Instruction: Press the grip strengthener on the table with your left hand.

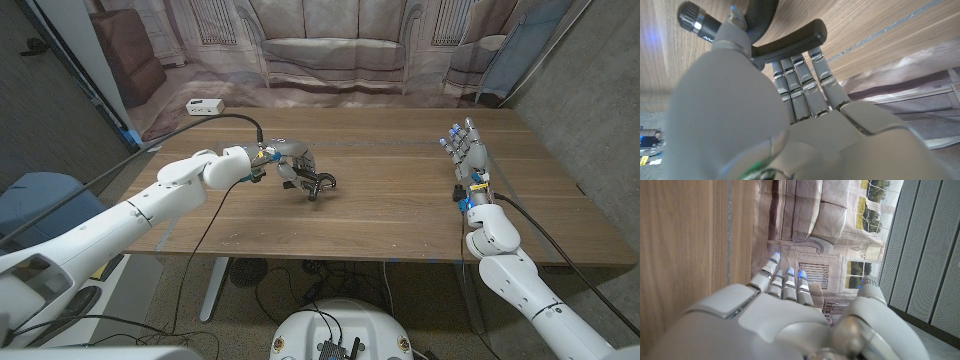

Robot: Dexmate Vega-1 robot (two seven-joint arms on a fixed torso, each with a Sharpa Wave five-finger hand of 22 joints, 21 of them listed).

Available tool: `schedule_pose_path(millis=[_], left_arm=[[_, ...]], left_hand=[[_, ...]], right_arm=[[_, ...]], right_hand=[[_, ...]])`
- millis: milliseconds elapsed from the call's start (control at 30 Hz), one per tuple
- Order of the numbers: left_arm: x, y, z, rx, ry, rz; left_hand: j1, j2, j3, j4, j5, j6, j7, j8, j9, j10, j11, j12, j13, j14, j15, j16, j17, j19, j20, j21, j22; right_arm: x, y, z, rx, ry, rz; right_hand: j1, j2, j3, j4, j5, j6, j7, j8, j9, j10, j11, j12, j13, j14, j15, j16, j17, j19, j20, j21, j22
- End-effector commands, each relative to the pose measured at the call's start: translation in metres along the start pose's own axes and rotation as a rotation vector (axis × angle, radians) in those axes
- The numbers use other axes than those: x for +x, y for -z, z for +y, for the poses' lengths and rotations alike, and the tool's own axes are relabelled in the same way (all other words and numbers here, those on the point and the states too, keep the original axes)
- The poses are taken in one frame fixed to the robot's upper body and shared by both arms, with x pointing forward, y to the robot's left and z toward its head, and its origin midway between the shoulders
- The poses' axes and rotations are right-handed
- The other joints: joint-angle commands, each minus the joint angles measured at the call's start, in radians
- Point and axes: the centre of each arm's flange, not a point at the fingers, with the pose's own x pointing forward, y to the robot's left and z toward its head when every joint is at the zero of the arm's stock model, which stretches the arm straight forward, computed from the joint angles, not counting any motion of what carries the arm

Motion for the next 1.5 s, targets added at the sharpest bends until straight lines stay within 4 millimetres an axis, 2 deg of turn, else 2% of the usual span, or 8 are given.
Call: schedule_pose_path(millis=[33, 133, 733, 933, 1100, 1233, 1500], left_arm=[[0.002, 0.006, -0.003, -0.009, 0.023, 0.013], [0.002, 0.007, -0.004, -0.011, 0.027, 0.015], [0.000, 0.012, -0.012, -0.003, 0.066, 0.036], [0.001, 0.015, -0.014, -0.008, 0.091, 0.031], [0.001, 0.016, -0.017, -0.004, 0.105, 0.031], [0.001, 0.018, -0.019, 0.011, 0.118, 0.032], [0.001, 0.019, -0.024, 0.036, 0.137, 0.036]], left_hand=[[0.216, 0.238, 0.064, -0.022, 0.001, -0.005, 0.002, -0.009, 0.003, -0.010, 0.002, -0.012, -0.004, 0.010, -0.014, -0.010, -0.006, -0.006, 0.004, 0.012, -0.002], [0.190, 0.233, 0.059, -0.013, 0.000, -0.012, 0.006, -0.014, 0.002, -0.017, 0.006, -0.022, -0.009, -0.001, -0.008, -0.020, -0.011, -0.014, 0.008, 0.012, -0.005], [0.144, 0.228, 0.058, -0.004, -0.001, -0.017, 0.002, -0.026, -0.003, -0.017, 0.007, -0.037, -0.012, -0.009, 0.000, -0.036, -0.017, -0.032, 0.015, 0.013, -0.011], [0.111, 0.221, 0.049, 0.007, -0.006, -0.025, 0.004, -0.033, -0.005, -0.025, 0.010, -0.044, -0.011, -0.021, 0.004, -0.043, -0.017, -0.044, 0.017, 0.012, -0.012], [0.085, 0.215, 0.043, 0.013, -0.009, -0.039, 0.002, -0.043, -0.007, -0.041, 0.013, -0.056, -0.012, -0.042, 0.010, -0.053, -0.016, -0.061, 0.021, 0.008, -0.013], [0.067, 0.205, 0.038, 0.014, -0.012, -0.060, 0.003, -0.056, -0.011, -0.055, 0.015, -0.068, -0.015, -0.060, 0.016, -0.061, -0.016, -0.079, 0.011, 0.002, -0.014], [0.044, 0.200, 0.033, 0.017, -0.013, -0.078, 0.007, -0.068, -0.015, -0.078, 0.021, -0.086, -0.019, -0.102, 0.025, -0.075, -0.014, -0.112, 0.015, -0.010, -0.015]], right_arm=[[0.002, 0.001, 0.000, -0.001, -0.005, 0.007], [0.003, 0.002, 0.000, 0.000, -0.005, 0.009], [0.007, 0.006, 0.003, 0.003, -0.018, 0.023], [0.008, 0.008, 0.004, 0.004, -0.021, 0.029], [0.007, 0.008, 0.004, 0.005, -0.022, 0.031], [0.007, 0.009, 0.005, 0.004, -0.024, 0.032], [0.008, 0.009, 0.006, 0.004, -0.024, 0.034]], right_hand=[[0.008, -0.001, -0.004, -0.004, 0.004, 0.001, 0.001, 0.000, 0.005, 0.008, 0.002, 0.003, 0.005, 0.005, 0.002, 0.007, 0.003, 0.012, 0.000, 0.001, 0.002], [0.008, -0.001, -0.004, -0.004, 0.004, 0.001, 0.002, 0.000, 0.005, 0.009, 0.001, 0.003, 0.005, 0.005, 0.002, 0.007, 0.003, 0.012, 0.000, 0.001, 0.002], [0.010, 0.001, -0.004, -0.004, 0.004, 0.003, 0.001, 0.001, 0.005, 0.010, 0.003, 0.003, 0.005, 0.005, 0.002, 0.007, 0.003, 0.013, 0.000, 0.001, 0.002], [0.011, 0.001, -0.004, -0.005, 0.004, 0.002, 0.001, 0.001, 0.005, 0.010, 0.003, 0.003, 0.005, 0.005, 0.002, 0.007, 0.003, 0.013, 0.000, 0.001, 0.002], [0.012, 0.001, -0.005, -0.005, 0.004, 0.048, 0.009, 0.017, 0.007, 0.016, 0.005, 0.006, 0.006, 0.009, 0.004, 0.008, 0.003, 0.013, 0.000, 0.001, 0.002], [0.013, 0.001, -0.005, -0.005, 0.003, 0.041, 0.003, 0.013, 0.007, 0.017, 0.003, 0.006, 0.006, 0.011, 0.002, 0.009, 0.003, 0.016, 0.000, 0.002, 0.002], [0.013, 0.001, -0.006, -0.005, 0.003, 0.030, 0.002, 0.007, 0.007, 0.017, 0.003, 0.006, 0.006, 0.012, 0.001, 0.009, 0.003, 0.017, 0.000, 0.002, 0.002]])
